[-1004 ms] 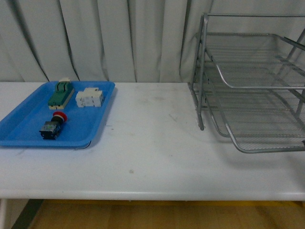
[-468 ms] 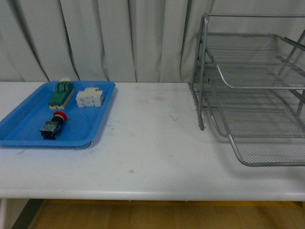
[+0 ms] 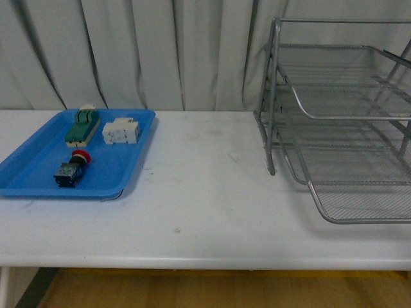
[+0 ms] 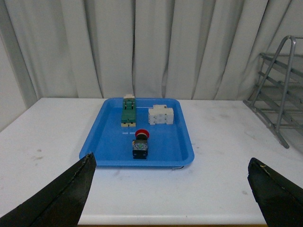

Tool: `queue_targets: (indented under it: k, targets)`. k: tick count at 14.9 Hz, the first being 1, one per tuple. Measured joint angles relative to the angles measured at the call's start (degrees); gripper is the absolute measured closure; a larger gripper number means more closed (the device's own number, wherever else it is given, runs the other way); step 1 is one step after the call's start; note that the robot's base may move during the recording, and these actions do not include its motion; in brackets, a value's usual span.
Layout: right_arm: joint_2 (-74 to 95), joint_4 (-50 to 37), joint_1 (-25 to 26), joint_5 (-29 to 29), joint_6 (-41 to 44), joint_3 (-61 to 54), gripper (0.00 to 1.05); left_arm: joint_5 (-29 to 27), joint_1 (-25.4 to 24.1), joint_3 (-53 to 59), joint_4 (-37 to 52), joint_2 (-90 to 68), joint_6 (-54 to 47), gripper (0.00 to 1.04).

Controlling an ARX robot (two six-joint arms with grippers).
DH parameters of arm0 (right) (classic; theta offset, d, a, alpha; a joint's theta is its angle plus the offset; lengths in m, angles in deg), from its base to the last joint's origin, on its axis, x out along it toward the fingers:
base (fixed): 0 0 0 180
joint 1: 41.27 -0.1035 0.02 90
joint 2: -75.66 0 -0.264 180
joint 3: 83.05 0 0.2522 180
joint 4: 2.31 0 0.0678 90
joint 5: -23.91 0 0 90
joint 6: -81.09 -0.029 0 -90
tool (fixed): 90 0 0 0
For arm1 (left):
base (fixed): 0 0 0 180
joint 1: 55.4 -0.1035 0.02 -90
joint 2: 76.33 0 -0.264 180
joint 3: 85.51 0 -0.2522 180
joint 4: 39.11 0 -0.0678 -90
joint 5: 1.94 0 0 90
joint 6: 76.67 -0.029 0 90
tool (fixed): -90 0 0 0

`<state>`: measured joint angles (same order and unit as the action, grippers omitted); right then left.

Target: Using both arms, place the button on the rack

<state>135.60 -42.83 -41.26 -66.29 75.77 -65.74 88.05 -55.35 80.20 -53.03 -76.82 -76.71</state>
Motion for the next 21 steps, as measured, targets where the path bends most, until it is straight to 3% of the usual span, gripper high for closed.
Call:
queue_targets:
  k: [2,3,4,9,21]
  targets:
    - [-8.07,5.2,0.0,0.02,3.54,-0.72,0.85,0.0,0.0,0.0,-0.04,0.0,0.0,0.07]
    - [-14.03,10.86,0.0,0.0,4.59,-2.34,1.03,0.0,0.0,0.0,-0.04,0.0,0.0,0.07]
    - [-22.8,18.14,0.0,0.02,4.94,-2.89,1.03,0.0,0.0,0.0,-0.04,0.0,0.02,0.07]
    - [-35.36,29.86,0.0,0.02,4.96,-2.91,1.03,0.0,0.0,0.0,-0.04,0.0,0.0,0.07]
    - [-49.05,43.25,0.0,0.02,4.94,-2.91,1.03,0.0,0.0,0.0,-0.04,0.0,0.0,0.07]
